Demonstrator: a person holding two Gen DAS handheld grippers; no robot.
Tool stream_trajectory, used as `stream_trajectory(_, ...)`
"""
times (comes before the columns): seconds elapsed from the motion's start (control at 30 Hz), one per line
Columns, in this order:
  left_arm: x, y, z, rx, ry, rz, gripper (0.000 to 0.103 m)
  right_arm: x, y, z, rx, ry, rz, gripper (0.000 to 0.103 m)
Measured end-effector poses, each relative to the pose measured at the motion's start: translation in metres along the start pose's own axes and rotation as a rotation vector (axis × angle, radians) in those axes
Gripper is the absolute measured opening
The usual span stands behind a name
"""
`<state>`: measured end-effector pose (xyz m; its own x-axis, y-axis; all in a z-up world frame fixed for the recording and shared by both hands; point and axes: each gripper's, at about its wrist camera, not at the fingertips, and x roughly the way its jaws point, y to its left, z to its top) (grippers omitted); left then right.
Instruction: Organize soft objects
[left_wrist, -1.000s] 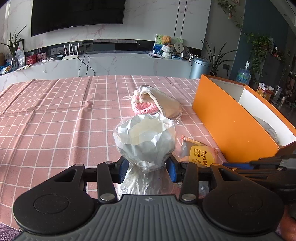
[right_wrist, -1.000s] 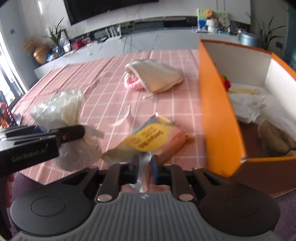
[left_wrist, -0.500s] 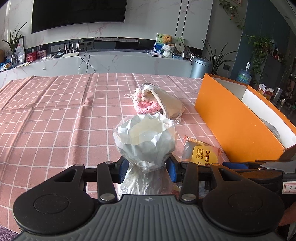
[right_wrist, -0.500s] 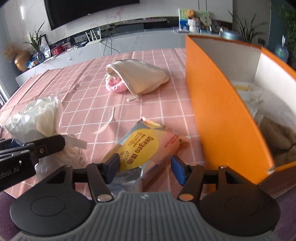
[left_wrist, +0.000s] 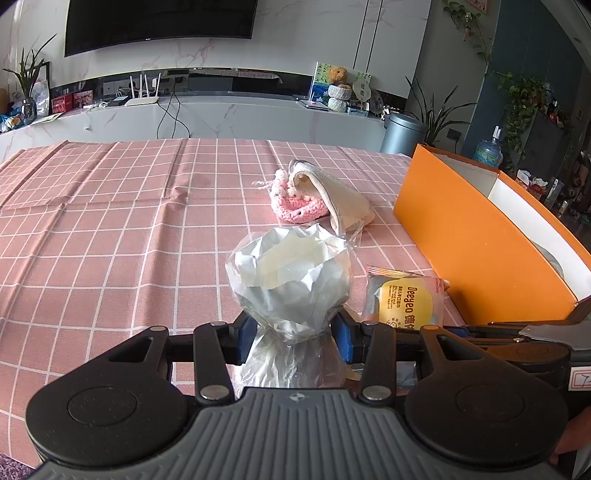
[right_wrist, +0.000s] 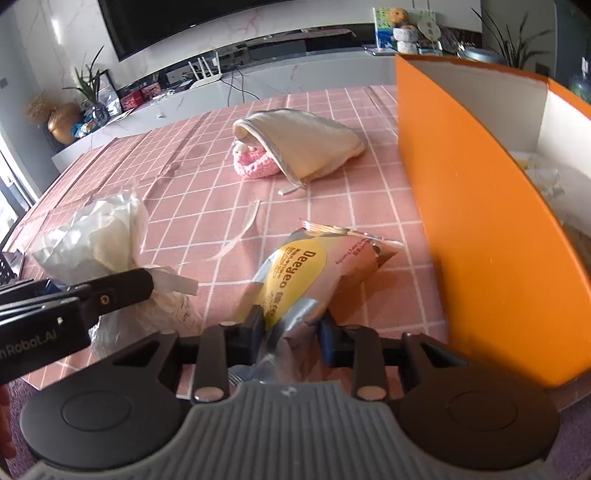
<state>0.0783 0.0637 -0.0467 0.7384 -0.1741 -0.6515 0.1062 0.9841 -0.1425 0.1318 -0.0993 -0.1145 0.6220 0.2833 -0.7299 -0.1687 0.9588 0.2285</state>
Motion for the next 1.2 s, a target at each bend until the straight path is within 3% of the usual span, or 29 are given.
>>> stream_trajectory(0.17, -0.004, -0.002, 0.001, 0.003, -0.005, 0.008, 0.049, -0.008, 0.006, 0.000, -0.054, -0.025, 0.013, 0.017)
stream_trajectory(0.43, -0.020, -0.011, 0.010, 0.025, -0.043, 0.029, 0.049, -0.032, 0.007, 0.002, -0.103, -0.067, 0.049, 0.016)
stream_trajectory(0.67, -0.035, -0.029, 0.031, 0.064, -0.102, 0.004, 0.049, -0.068, 0.004, 0.017, -0.161, -0.141, 0.095, 0.015)
stream_trajectory(0.9, -0.037, -0.055, 0.063, 0.082, -0.150, -0.098, 0.049, -0.108, -0.021, 0.043, -0.238, -0.219, 0.081, 0.015)
stream_trajectory(1.2, -0.018, -0.114, 0.107, 0.165, -0.174, -0.257, 0.049, -0.140, -0.078, 0.081, -0.303, -0.226, 0.006, 0.015)
